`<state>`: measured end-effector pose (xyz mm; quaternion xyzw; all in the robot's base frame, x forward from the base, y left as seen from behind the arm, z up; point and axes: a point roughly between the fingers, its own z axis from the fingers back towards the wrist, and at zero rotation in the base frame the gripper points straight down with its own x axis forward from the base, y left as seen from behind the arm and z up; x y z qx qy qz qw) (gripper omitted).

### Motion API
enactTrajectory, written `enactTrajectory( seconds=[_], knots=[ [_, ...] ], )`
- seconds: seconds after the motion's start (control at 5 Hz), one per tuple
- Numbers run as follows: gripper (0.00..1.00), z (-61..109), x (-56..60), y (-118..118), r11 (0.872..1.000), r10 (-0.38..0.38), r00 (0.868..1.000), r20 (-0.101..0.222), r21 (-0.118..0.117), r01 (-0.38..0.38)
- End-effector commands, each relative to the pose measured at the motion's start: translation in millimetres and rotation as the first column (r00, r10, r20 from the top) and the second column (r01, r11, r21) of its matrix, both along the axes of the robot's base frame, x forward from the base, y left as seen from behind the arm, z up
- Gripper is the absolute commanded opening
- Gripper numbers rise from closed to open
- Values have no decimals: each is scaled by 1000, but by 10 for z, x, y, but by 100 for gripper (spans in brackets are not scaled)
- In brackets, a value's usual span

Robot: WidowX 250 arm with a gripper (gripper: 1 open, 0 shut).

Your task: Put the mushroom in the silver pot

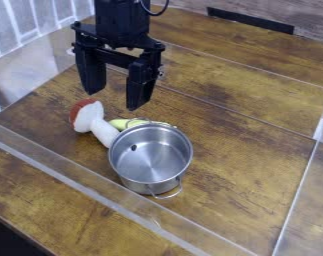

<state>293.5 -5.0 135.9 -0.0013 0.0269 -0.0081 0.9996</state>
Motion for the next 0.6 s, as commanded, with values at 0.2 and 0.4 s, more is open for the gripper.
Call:
enactTrajectory(
  seconds=[0.2,0.4],
  knots=[
    [100,-271,-51,100,1000,24,1000,-18,17,-24],
    [100,-309,-53,174,995,96,995,-2,35,-96]
  ],
)
